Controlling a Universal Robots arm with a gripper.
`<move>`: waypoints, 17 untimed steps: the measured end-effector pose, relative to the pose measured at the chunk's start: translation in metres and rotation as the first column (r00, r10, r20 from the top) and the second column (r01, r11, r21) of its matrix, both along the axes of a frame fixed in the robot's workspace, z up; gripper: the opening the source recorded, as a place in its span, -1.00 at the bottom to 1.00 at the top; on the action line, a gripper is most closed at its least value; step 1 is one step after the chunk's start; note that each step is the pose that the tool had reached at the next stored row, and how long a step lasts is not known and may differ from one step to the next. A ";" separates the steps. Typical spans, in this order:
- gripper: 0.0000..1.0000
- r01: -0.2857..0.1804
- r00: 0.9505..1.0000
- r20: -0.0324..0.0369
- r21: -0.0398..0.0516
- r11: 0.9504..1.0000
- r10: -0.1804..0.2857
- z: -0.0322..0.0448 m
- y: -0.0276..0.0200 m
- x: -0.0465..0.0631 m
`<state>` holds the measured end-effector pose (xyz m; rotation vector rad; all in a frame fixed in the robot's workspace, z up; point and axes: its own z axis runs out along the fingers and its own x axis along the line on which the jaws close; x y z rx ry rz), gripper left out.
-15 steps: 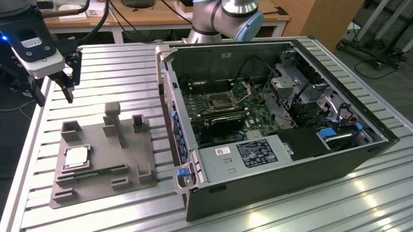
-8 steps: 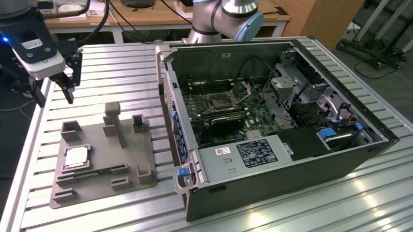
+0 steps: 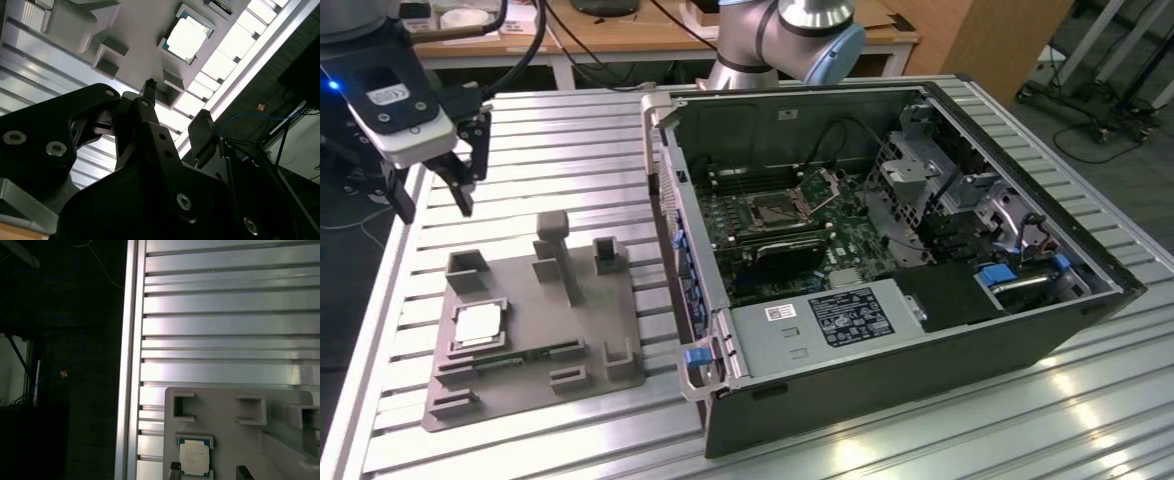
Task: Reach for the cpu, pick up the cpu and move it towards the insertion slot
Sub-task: 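Pick up the cpu and move it towards the insertion slot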
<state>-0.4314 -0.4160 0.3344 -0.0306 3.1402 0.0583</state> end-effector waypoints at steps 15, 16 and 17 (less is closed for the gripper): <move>0.47 0.000 1.000 0.000 0.000 1.000 0.000 -0.0095 -0.0043 -0.001; 0.47 -0.001 1.000 0.000 0.000 1.000 0.001 -0.0108 -0.0062 -0.001; 0.47 -0.001 1.000 0.001 0.000 1.000 0.001 -0.0122 -0.0084 -0.001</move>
